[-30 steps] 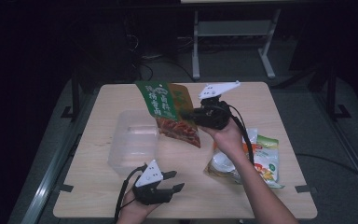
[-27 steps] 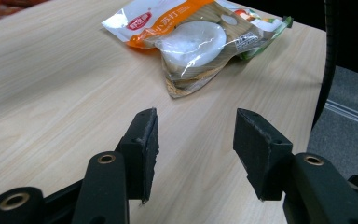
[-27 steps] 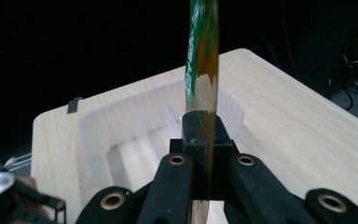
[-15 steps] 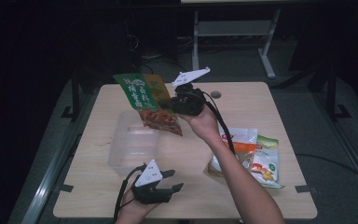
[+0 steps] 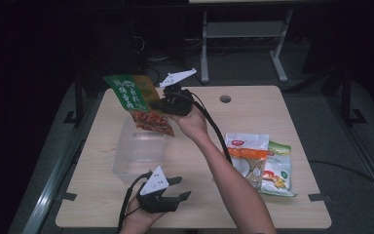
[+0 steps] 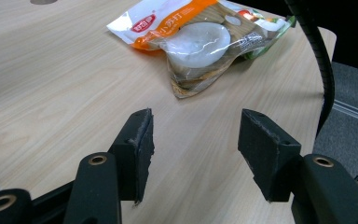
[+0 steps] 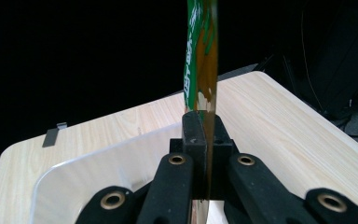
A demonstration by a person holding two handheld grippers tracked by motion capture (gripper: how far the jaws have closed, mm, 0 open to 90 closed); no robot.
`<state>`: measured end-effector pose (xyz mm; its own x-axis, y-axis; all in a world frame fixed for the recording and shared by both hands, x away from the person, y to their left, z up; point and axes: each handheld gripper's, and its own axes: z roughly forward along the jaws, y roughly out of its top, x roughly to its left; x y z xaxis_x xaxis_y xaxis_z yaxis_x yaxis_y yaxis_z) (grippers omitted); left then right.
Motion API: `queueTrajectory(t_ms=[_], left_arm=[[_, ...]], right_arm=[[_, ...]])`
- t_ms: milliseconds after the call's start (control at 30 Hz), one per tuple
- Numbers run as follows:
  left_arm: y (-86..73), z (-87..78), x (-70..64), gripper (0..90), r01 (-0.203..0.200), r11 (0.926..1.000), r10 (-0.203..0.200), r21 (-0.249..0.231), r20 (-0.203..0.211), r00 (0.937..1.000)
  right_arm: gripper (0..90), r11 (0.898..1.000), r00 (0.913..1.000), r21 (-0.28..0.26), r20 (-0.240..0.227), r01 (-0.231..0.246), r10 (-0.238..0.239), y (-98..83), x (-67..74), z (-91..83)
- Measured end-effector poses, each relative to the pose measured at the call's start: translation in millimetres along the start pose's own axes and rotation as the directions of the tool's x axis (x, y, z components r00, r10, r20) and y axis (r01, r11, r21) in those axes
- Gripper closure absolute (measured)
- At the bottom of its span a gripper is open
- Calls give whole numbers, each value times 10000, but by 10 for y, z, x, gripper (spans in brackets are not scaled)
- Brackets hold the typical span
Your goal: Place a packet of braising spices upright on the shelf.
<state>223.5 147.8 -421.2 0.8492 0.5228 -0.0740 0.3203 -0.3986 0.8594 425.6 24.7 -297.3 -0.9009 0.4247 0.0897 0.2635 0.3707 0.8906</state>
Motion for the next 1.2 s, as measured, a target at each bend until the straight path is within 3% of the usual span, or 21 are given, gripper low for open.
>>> queueTrajectory(t_ms=[400, 567, 867, 1200], left_arm=[[-1, -15, 18, 445, -83, 10000, 83, -46, -17, 10000], [-1, -16, 15, 445, -72, 10000, 72, -56, -4, 10000], [-3, -8, 1, 445, -109, 9999, 109, -16, 24, 9999], [-6, -3, -8, 445, -136, 9999, 136, 7, 48, 9999]], right_arm=[[898, 9990, 9987, -189, -334, -404, 398, -160, -81, 407], [898, 9977, 9972, -373, -511, -571, 552, -244, -103, 481], [898, 9952, 9955, -641, -644, -733, 692, -273, -160, 469], [898, 9959, 9954, -485, -608, -766, 736, -347, -188, 560]])
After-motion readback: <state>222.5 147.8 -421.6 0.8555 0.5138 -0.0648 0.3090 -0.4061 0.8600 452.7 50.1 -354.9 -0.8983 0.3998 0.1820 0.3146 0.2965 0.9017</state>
